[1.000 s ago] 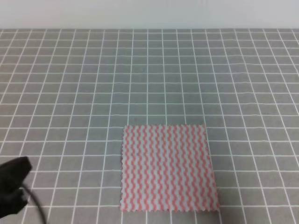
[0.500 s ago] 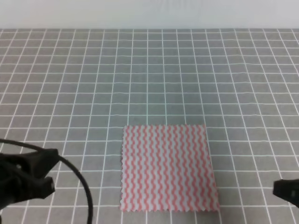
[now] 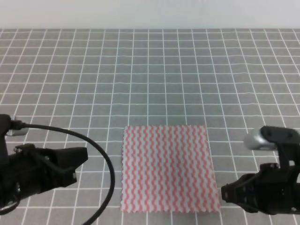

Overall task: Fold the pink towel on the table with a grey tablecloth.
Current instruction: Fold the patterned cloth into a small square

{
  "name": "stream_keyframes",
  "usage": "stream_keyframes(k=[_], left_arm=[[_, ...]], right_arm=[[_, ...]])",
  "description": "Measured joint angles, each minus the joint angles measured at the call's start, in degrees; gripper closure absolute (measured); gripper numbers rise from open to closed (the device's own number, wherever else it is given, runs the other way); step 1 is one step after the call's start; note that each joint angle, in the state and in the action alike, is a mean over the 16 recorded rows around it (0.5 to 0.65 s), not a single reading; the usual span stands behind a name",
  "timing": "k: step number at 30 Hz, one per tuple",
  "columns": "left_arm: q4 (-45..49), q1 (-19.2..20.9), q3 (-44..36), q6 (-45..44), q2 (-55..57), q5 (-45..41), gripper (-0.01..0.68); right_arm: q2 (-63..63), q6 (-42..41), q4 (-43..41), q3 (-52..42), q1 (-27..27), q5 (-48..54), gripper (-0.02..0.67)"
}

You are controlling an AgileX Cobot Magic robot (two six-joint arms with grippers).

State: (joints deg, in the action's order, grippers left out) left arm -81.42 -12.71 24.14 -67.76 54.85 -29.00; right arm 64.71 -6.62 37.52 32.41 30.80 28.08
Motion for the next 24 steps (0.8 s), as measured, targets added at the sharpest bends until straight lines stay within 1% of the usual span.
stream_keyframes(k=[3,13,17,19,24], left_arm=[[-0.8,-1.8,0.6,-0.8,1.4,0.1,0.675],[-0.7,-9.5,1.9,-1.8,5.3,4.0,0.675],[-0.8,-11.2,1.9,-2.4,6.4,4.9,0.675],[-0.8,-11.6,1.9,-2.7,6.8,5.1,0.675],[-0.9,-11.9,1.9,-3.2,7.2,5.4,0.675]], right_arm=[[2.8,0.8,-0.8,0.3,1.0,-0.4,0.617],[10.8,3.6,-0.4,0.6,1.1,-2.4,0.437],[13.8,4.5,0.4,0.8,1.1,-3.5,0.383],[15.2,4.7,0.8,0.9,1.1,-4.0,0.372],[17.8,4.3,1.8,1.0,1.1,-4.6,0.372]])
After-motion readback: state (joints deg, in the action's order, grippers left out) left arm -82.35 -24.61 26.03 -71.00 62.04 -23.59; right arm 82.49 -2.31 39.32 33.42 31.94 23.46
